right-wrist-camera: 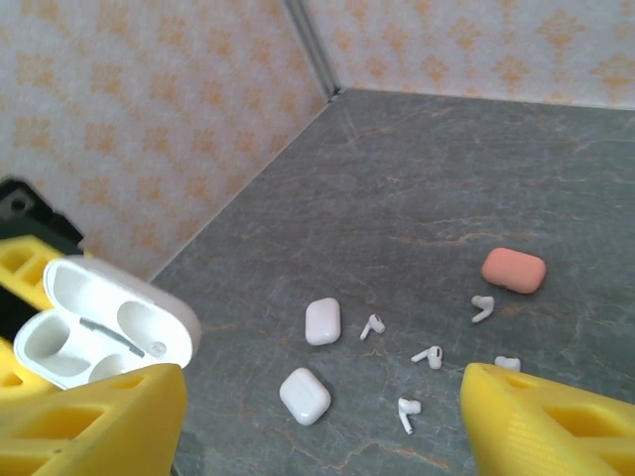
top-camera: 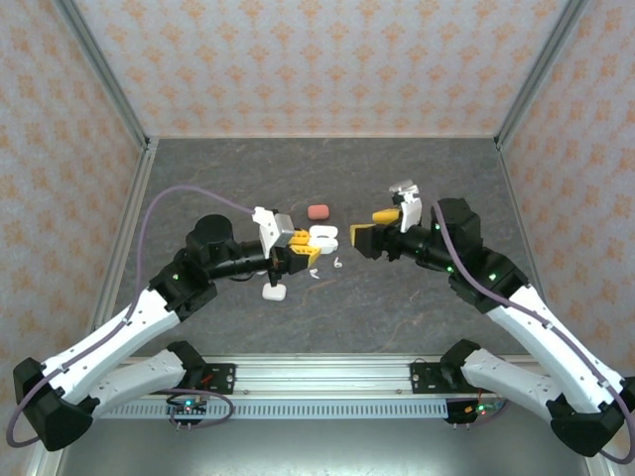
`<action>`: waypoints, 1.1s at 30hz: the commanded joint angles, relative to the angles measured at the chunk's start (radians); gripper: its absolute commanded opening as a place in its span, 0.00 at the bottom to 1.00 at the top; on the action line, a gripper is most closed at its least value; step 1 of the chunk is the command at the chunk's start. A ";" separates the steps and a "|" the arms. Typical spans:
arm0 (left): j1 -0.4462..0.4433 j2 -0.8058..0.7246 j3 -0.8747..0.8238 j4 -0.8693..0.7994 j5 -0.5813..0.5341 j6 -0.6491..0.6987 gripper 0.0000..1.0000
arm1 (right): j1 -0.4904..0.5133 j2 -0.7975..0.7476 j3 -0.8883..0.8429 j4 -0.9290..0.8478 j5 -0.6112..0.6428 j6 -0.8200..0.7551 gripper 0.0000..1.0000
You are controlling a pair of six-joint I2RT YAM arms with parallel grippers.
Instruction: Insert wireless bluetooth earbuds into charging case
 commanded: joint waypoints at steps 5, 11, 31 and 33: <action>-0.004 -0.090 -0.088 -0.029 -0.103 -0.050 0.00 | -0.054 0.007 -0.073 -0.039 0.087 0.141 0.68; -0.004 -0.170 -0.128 -0.052 -0.106 -0.069 0.00 | -0.054 0.212 -0.070 -0.110 0.129 0.151 0.52; -0.004 -0.255 -0.141 -0.044 -0.064 -0.069 0.00 | 0.081 0.868 0.171 0.019 0.094 0.091 0.43; -0.004 -0.259 -0.142 -0.045 -0.067 -0.070 0.00 | 0.090 0.916 0.205 0.020 0.090 0.086 0.43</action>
